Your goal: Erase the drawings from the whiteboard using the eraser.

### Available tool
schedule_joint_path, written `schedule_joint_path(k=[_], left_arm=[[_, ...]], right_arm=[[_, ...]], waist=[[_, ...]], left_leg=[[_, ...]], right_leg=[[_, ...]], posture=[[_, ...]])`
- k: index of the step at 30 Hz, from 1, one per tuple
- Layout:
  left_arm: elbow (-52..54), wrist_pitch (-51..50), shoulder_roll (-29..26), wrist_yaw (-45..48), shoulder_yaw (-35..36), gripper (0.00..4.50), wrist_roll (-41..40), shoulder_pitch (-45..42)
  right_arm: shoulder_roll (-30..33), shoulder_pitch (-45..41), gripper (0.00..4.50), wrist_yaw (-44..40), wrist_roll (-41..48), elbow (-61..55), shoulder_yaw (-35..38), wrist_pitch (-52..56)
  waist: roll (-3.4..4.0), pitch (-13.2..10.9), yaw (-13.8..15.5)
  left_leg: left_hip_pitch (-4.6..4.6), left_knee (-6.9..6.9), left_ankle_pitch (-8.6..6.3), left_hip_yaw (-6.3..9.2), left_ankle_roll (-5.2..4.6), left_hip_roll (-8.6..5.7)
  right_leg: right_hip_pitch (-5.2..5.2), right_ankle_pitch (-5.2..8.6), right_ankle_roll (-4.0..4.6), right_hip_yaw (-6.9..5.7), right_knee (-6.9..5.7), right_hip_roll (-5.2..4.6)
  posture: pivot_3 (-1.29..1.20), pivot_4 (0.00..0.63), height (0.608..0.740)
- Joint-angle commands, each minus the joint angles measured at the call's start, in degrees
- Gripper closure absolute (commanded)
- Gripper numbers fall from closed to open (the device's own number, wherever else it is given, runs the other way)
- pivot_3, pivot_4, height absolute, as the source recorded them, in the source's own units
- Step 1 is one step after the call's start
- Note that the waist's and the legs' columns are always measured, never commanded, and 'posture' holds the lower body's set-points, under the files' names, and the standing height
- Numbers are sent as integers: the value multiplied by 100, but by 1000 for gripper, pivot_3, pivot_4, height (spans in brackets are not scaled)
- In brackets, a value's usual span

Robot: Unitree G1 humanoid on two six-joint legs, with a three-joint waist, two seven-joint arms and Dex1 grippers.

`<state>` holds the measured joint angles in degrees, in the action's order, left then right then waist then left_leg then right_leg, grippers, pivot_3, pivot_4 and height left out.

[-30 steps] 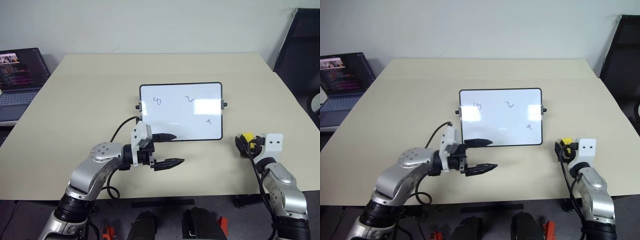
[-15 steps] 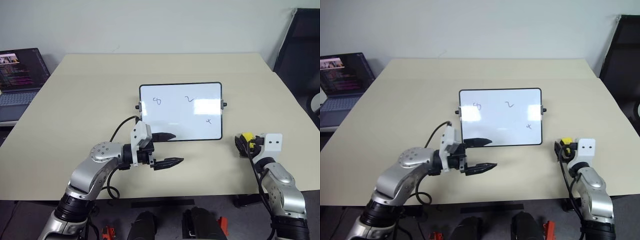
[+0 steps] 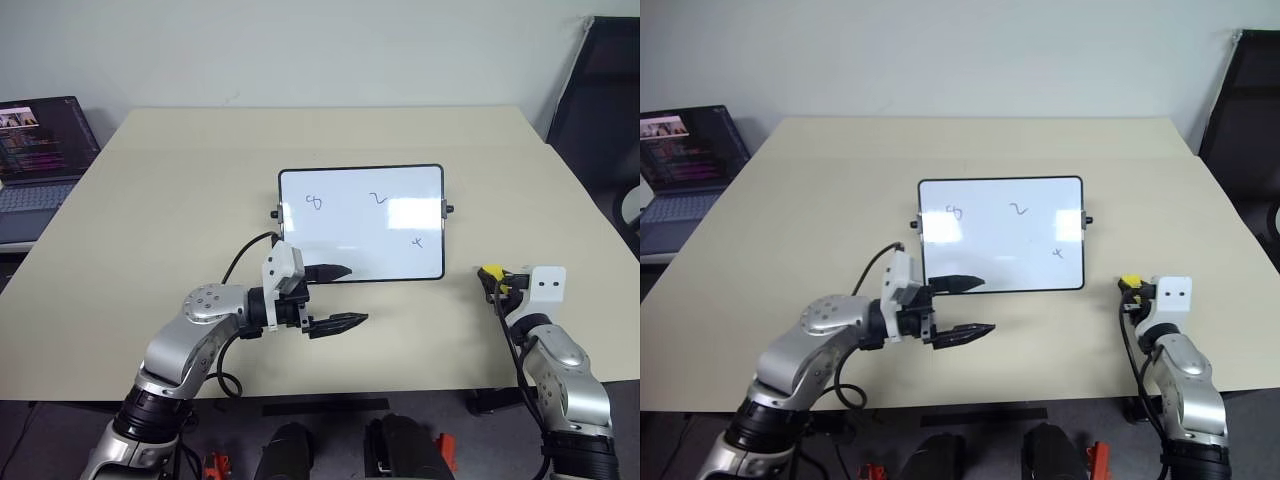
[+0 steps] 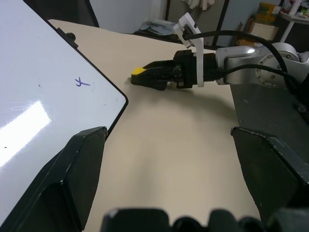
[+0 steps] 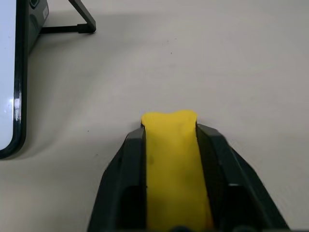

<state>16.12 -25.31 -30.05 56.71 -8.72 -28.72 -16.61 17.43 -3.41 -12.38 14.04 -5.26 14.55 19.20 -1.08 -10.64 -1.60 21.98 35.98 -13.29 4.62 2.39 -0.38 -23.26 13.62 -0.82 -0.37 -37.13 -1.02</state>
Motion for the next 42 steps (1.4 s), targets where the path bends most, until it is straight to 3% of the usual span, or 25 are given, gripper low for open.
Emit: schedule_joint_path(k=[1, 10, 27, 42], left_arm=[[96, 141, 29, -39, 116, 0, 11, -99], [48, 266, 103, -204, 164, 0, 119, -118], [-371, 952, 908, -2547, -48, 0, 2190, -87], [-320, 887, 938, -2475, -85, 0, 2238, -114]], right_arm=[[59, -61, 3394, 12, -16, -92, 96, -141], [136, -119, 3394, 65, -67, -261, 89, -97], [87, -580, 3394, -156, -423, -579, -572, -786], [-307, -953, 3394, -511, -305, -618, -1093, -912]], waist=[[0, 0, 0], [0, 0, 0], [0, 0, 4], [0, 0, 2]], left_leg=[[0, 0, 0, 0, 0, 0], [0, 0, 0, 0, 0, 0], [-2, 3, 0, -5, 0, -1], [-6, 4, 0, -2, 0, -1]], right_leg=[[0, 0, 0, 0, 0, 0], [0, 0, 0, 0, 0, 0], [0, -5, -7, 8, -3, -5], [1, -5, -6, 3, -11, -1]], posture=[[0, 150, 740], [0, 150, 740], [0, 150, 740], [0, 150, 740]])
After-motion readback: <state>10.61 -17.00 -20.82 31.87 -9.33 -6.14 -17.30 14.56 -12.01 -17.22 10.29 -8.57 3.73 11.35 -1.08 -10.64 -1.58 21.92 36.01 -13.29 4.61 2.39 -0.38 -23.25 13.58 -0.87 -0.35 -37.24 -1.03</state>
